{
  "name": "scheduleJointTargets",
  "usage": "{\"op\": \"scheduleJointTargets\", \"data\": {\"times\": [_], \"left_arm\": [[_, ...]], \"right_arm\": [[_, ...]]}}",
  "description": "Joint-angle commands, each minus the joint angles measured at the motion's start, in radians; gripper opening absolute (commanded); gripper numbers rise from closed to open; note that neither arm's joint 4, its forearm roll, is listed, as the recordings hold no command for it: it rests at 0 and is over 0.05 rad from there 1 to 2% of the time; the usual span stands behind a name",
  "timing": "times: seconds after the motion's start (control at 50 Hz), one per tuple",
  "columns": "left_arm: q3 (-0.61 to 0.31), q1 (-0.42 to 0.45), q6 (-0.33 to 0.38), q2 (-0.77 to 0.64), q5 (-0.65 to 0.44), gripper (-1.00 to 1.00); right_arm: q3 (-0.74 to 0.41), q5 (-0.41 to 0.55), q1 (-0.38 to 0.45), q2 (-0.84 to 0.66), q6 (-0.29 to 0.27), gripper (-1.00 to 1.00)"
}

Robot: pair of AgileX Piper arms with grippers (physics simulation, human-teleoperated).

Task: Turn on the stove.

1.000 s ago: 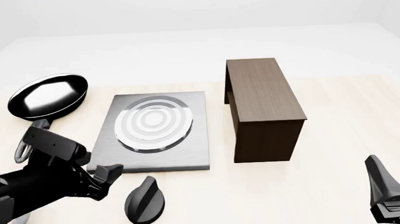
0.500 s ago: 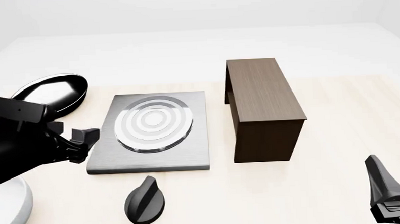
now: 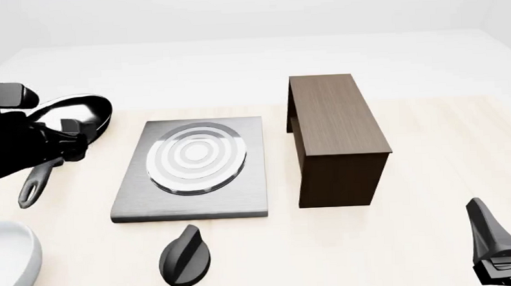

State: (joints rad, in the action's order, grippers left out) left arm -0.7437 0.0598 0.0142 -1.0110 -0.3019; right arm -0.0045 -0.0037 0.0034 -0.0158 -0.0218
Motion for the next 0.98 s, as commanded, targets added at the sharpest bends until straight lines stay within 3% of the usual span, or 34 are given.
{"op": "scheduleJointTargets", "data": {"times": [0.02,0.54,0.98], "left_arm": [[-0.065,-0.075,-0.018,-0.034,-0.004,1.0],[-0.19,-0.279,-0.054,-0.146,0.009,1.0],[-0.286,-0.354,-0.08,-0.194,-0.01,1.0]], "right_arm": [[0.0,0.0,0.0,0.0,0.0,1.0],[0.0,0.0,0.0,0.0,0.0,1.0],[0.0,0.0,0.0,0.0,0.0,1.0]]}}
